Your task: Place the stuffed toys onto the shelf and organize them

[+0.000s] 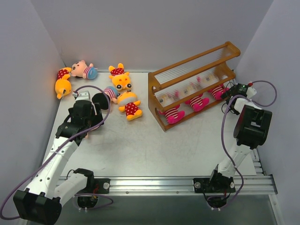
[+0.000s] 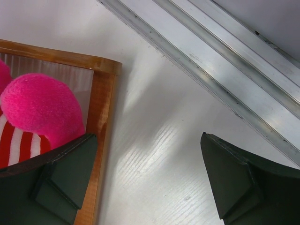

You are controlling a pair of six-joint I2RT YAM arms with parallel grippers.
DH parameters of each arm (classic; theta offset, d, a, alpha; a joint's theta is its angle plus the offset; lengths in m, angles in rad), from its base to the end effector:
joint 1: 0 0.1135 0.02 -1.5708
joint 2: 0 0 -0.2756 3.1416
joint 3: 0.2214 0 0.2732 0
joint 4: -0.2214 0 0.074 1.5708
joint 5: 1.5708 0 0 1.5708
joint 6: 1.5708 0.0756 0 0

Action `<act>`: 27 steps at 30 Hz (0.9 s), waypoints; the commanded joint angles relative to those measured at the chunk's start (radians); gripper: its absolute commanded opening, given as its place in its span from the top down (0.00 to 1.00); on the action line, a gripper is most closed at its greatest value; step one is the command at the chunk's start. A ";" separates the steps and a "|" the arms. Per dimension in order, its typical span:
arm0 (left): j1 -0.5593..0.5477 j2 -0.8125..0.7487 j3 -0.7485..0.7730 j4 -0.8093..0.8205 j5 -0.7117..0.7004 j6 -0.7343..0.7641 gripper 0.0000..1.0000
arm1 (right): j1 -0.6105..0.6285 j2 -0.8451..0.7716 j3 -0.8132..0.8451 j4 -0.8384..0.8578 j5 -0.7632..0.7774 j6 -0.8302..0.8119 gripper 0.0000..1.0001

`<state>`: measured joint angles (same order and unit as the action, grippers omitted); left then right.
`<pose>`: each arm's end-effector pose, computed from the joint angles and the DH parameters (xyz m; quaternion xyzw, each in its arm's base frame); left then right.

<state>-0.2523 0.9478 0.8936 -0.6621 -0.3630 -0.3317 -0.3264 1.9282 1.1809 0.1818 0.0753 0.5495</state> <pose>0.2369 -0.0333 0.2878 -0.1103 0.8915 0.0400 0.4376 0.4517 -0.1589 0.1545 0.3878 0.7854 0.0208 0.4821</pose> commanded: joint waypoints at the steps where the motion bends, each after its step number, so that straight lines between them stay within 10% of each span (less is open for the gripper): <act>1: 0.005 -0.004 0.004 0.036 -0.002 0.006 0.11 | 0.003 -0.037 0.002 -0.025 0.060 -0.008 0.02; 27: 0.005 -0.069 -0.002 0.045 0.047 -0.015 0.11 | 0.039 -0.661 0.063 -0.354 0.064 -0.224 0.01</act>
<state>-0.2523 0.8921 0.8906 -0.6613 -0.3332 -0.3347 -0.3096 1.3441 1.1946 -0.1284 0.1604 0.3996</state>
